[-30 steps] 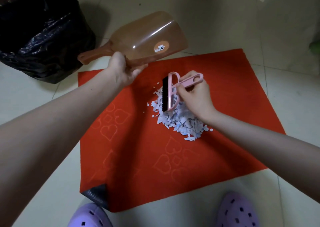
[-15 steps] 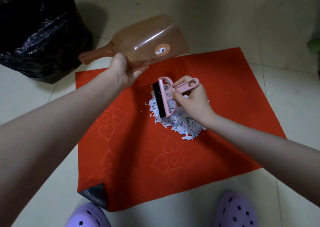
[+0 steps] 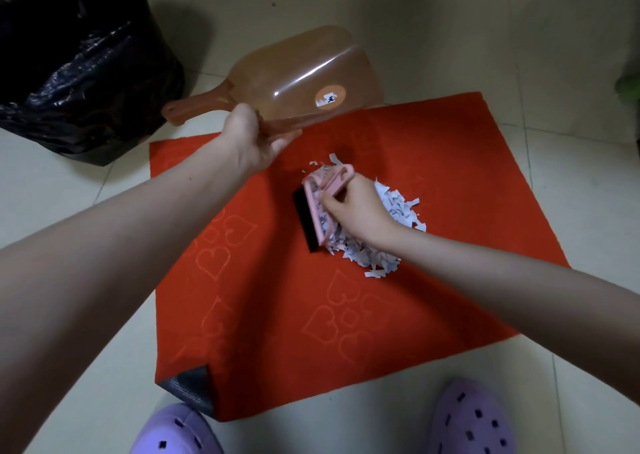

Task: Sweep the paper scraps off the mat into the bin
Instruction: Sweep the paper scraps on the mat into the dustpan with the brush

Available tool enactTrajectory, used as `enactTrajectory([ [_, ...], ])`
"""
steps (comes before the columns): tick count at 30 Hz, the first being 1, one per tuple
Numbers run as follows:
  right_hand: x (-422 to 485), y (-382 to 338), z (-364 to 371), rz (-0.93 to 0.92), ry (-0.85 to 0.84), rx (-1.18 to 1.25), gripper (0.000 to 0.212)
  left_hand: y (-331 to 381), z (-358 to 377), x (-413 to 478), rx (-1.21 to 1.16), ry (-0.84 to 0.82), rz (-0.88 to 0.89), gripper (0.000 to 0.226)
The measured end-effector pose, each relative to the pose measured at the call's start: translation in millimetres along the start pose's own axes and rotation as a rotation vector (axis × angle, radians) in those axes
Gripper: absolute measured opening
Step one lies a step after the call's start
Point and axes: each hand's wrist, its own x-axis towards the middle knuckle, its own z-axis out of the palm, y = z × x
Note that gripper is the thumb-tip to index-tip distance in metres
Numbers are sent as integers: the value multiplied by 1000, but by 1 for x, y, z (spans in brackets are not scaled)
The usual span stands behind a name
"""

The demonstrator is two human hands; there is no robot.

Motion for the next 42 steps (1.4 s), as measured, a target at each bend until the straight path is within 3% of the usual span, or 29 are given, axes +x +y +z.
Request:
enactTrajectory([
  [7, -14, -8, -48, -28, 257, 198, 18, -1, -3, 3, -14, -14, 10, 31],
  [10, -11, -10, -57, 31, 267, 365, 17, -1, -1, 6, 14, -26, -2, 31],
  [16, 10, 3, -75, -36, 291, 182, 11, 0, 5, 8, 22, -35, 1, 30],
  [27, 64, 5, -92, -272, 40, -427, 17, 3, -2, 15, -18, 4, -26, 27],
  [32, 91, -5, -68, -252, -89, -619, 31, 2, -6, 16, -24, 7, -28, 29],
  [38, 72, -12, -79, -250, -272, -613, 23, 3, -4, 14, -61, 18, -13, 28],
  [42, 54, -6, -114, -254, -180, -436, 17, 0, -3, 16, -42, 5, -14, 28],
])
